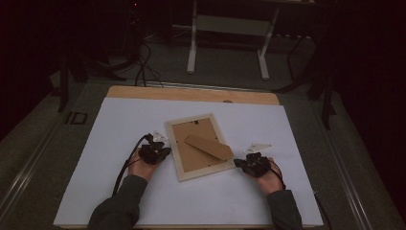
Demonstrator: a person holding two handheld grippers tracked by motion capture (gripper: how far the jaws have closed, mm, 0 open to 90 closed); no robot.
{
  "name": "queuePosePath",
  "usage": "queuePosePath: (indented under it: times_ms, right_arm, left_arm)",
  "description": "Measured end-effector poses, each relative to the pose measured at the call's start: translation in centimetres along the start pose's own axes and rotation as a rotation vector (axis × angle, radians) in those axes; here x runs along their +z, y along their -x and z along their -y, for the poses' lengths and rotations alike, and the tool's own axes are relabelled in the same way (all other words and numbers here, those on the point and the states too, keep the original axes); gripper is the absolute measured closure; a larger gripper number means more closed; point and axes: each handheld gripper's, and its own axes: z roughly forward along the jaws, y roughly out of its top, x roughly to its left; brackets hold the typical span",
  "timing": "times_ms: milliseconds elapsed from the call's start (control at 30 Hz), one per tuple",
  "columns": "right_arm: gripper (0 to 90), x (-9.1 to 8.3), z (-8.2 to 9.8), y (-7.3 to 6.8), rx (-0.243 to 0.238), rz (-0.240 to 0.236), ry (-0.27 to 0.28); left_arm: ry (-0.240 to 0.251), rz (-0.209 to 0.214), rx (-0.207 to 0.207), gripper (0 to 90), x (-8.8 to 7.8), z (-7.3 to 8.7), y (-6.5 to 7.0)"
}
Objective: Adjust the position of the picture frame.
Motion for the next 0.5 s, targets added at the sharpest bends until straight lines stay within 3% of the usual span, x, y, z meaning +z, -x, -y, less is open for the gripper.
queuePosePath:
  times_ms: [500]
  right_arm:
    - [90.0,0.0,-0.2,-1.5,-0.086,-0.054,-0.023]
  left_arm:
    - [0.004,0.023,-0.019,90.0,0.0,0.0,-0.3]
